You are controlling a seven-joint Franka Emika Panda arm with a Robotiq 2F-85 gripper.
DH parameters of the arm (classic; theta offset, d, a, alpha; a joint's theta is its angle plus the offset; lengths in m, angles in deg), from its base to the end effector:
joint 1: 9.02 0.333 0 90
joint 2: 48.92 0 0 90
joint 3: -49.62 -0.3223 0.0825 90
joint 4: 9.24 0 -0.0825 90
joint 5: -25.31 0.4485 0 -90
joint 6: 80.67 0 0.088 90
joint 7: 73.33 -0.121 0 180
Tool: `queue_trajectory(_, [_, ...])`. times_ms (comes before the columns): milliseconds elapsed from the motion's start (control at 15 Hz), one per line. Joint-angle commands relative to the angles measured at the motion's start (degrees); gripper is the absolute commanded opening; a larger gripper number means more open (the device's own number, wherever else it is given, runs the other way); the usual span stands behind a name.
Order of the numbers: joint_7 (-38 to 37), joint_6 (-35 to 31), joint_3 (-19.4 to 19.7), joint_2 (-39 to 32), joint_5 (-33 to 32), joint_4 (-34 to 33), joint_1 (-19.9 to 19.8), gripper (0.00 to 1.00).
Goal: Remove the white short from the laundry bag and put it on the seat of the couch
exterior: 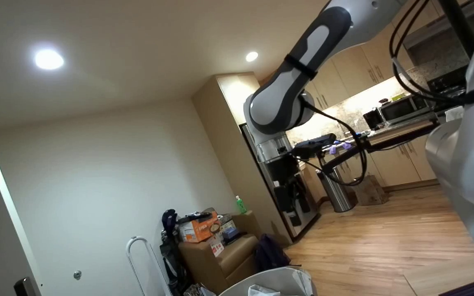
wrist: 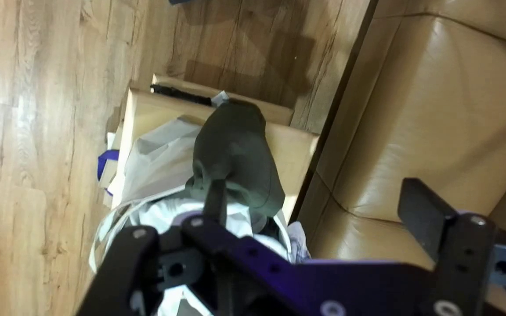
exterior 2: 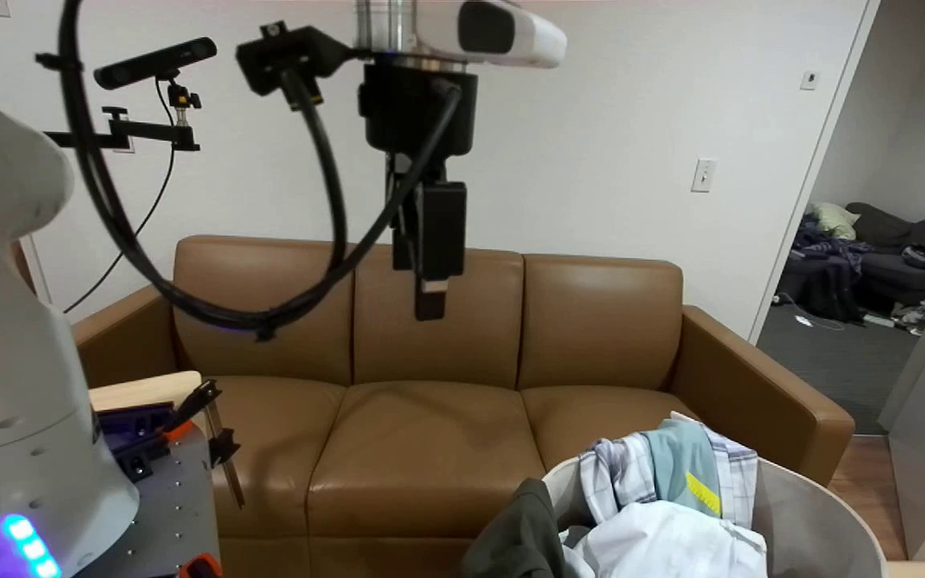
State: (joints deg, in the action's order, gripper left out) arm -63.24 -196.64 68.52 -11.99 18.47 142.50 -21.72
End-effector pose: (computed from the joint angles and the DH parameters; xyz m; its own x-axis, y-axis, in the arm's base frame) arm 0.3492 -0.2092 0.3946 0.9661 -0.2575 0.0169 -0.2551 -0.9630 -0.0869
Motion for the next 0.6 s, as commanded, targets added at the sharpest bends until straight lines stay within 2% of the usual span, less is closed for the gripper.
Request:
queue_trajectory(0, [1.44, -4.47, -0.87, -11.29, 2.07, -10.14, 2.70, 1.00])
queue_trajectory(267, [1.90, -9.33, -1.61, -22.60, 4.42, -19.31, 5.70, 1.00])
queue_trajectory(533, [0.16, -13.51, -3.95, -34.97, 7.74, -26.74, 6.51, 1.00])
